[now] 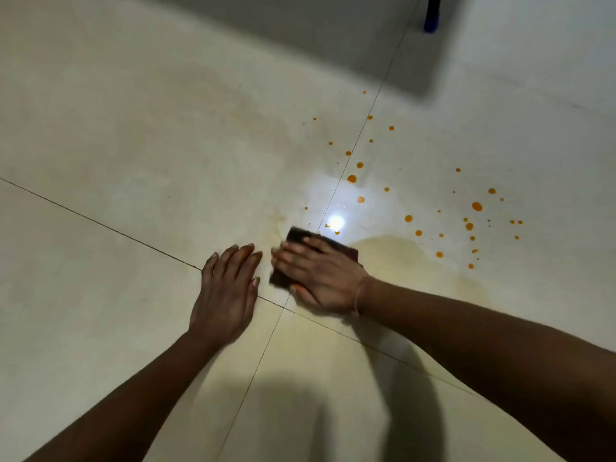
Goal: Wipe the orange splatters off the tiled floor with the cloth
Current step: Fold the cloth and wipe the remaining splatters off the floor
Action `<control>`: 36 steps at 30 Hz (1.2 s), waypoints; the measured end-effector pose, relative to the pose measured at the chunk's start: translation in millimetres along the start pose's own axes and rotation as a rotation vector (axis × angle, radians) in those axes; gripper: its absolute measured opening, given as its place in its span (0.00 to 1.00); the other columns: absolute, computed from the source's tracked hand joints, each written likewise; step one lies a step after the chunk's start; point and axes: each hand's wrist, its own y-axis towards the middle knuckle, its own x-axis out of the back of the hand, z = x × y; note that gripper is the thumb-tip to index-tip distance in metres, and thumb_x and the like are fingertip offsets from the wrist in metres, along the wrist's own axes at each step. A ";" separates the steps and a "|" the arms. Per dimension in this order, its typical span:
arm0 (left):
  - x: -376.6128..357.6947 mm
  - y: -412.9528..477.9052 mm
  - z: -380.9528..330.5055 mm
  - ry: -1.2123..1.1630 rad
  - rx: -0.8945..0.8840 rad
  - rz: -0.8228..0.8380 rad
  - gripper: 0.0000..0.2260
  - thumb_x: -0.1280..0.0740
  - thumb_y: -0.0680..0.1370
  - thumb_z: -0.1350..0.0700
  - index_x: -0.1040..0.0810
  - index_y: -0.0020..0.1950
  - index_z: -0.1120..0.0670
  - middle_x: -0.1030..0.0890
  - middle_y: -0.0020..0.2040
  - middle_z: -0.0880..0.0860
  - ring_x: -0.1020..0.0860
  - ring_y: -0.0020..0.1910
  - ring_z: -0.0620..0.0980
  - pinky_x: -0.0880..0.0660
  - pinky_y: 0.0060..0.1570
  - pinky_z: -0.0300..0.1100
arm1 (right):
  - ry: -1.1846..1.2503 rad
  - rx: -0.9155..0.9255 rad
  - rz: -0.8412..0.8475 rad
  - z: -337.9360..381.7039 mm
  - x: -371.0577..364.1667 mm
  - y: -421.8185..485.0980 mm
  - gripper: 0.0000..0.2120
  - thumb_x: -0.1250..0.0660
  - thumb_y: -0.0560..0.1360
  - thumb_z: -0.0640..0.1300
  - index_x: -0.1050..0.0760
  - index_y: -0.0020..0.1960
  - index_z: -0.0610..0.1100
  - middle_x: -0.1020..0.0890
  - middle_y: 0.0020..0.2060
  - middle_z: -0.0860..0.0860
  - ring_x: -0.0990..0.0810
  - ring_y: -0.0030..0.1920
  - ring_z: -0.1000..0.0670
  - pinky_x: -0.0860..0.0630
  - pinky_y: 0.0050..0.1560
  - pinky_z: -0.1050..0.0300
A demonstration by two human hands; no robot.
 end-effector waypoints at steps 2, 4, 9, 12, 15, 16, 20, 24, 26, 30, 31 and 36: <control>1.4 -0.7 -0.6 -0.004 -0.002 0.002 0.21 0.48 0.81 0.52 0.31 0.72 0.57 0.31 0.71 0.55 0.33 0.71 0.58 0.40 0.71 0.57 | 0.048 -0.335 -0.089 -30.4 11.6 27.1 0.28 0.51 0.78 0.53 0.36 0.75 0.44 0.35 0.75 0.46 0.41 0.76 0.47 0.49 0.74 0.49; 0.1 0.9 1.8 0.009 -0.010 -0.012 0.21 0.48 0.81 0.52 0.31 0.71 0.57 0.31 0.71 0.55 0.33 0.71 0.58 0.40 0.71 0.57 | 0.058 -0.642 -0.208 -57.4 16.7 41.5 0.27 0.49 0.79 0.52 0.37 0.76 0.44 0.39 0.76 0.46 0.43 0.76 0.48 0.50 0.74 0.50; -2.6 -0.7 0.9 0.025 -0.010 -0.025 0.21 0.48 0.82 0.52 0.30 0.71 0.57 0.31 0.71 0.55 0.34 0.71 0.57 0.40 0.70 0.57 | 0.074 -0.544 -0.191 6.4 3.9 22.7 0.29 0.46 0.79 0.52 0.40 0.77 0.42 0.40 0.77 0.45 0.44 0.77 0.48 0.51 0.76 0.49; -2.1 -0.7 -0.6 0.035 -0.001 -0.018 0.20 0.48 0.82 0.52 0.31 0.71 0.56 0.31 0.71 0.55 0.34 0.71 0.57 0.40 0.71 0.56 | 0.077 -0.094 0.014 17.1 -0.3 -13.0 0.28 0.46 0.78 0.53 0.39 0.76 0.42 0.38 0.76 0.46 0.42 0.76 0.49 0.49 0.75 0.48; -5.6 -1.5 1.6 0.039 -0.001 -0.035 0.20 0.48 0.82 0.52 0.30 0.71 0.56 0.30 0.71 0.55 0.34 0.71 0.57 0.40 0.71 0.56 | 0.062 -0.484 -0.173 -44.7 13.0 20.4 0.30 0.48 0.78 0.53 0.38 0.76 0.40 0.37 0.76 0.44 0.41 0.76 0.47 0.47 0.75 0.46; -6.6 -1.7 2.6 0.043 0.003 -0.046 0.20 0.48 0.82 0.52 0.30 0.71 0.57 0.30 0.71 0.55 0.34 0.71 0.57 0.40 0.71 0.56 | 0.052 -0.675 -0.210 -56.5 19.7 33.9 0.30 0.49 0.78 0.53 0.40 0.76 0.40 0.39 0.77 0.45 0.43 0.77 0.48 0.50 0.76 0.48; -6.7 -3.3 2.4 0.028 -0.007 -0.029 0.20 0.47 0.81 0.53 0.30 0.71 0.56 0.30 0.71 0.54 0.34 0.71 0.57 0.40 0.71 0.56 | 0.068 -0.466 -0.133 11.2 4.8 28.5 0.29 0.45 0.78 0.51 0.41 0.77 0.40 0.40 0.77 0.45 0.44 0.77 0.49 0.53 0.75 0.51; 5.7 4.3 -9.8 -0.120 0.075 -0.069 0.19 0.46 0.80 0.51 0.30 0.69 0.54 0.31 0.70 0.52 0.33 0.70 0.56 0.44 0.71 0.52 | 0.315 -0.333 -0.156 11.9 20.9 -15.2 0.28 0.46 0.80 0.51 0.42 0.77 0.42 0.41 0.77 0.46 0.44 0.76 0.50 0.53 0.75 0.60; 7.9 11.6 -39.0 -0.185 0.103 -0.117 0.20 0.44 0.80 0.49 0.32 0.71 0.55 0.33 0.73 0.52 0.36 0.73 0.53 0.47 0.73 0.51 | 0.407 -0.583 -0.312 -18.7 26.3 -35.9 0.26 0.48 0.80 0.49 0.38 0.76 0.42 0.36 0.75 0.46 0.39 0.75 0.48 0.48 0.74 0.60; -16.8 31.0 -125.9 -0.087 0.054 -0.022 0.27 0.48 0.80 0.45 0.39 0.77 0.57 0.42 0.79 0.54 0.43 0.77 0.55 0.42 0.73 0.56 | 0.264 -0.705 -0.274 -45.4 8.2 -83.0 0.26 0.52 0.80 0.48 0.38 0.76 0.41 0.36 0.75 0.45 0.39 0.75 0.47 0.42 0.75 0.51; -22.3 33.5 -130.6 -0.047 0.092 0.017 0.29 0.50 0.80 0.43 0.42 0.78 0.57 0.44 0.79 0.55 0.43 0.77 0.56 0.41 0.73 0.57 | 0.233 -0.691 -0.264 -44.4 3.4 -85.5 0.26 0.51 0.80 0.48 0.39 0.76 0.41 0.37 0.75 0.45 0.39 0.76 0.47 0.41 0.74 0.50; -14.9 63.6 -74.9 -0.010 0.245 0.015 0.32 0.51 0.80 0.42 0.43 0.78 0.60 0.43 0.79 0.58 0.43 0.76 0.62 0.42 0.71 0.59 | 0.194 -0.703 -0.239 -46.2 -2.3 -85.9 0.26 0.51 0.80 0.49 0.40 0.77 0.42 0.39 0.76 0.47 0.41 0.76 0.49 0.41 0.75 0.50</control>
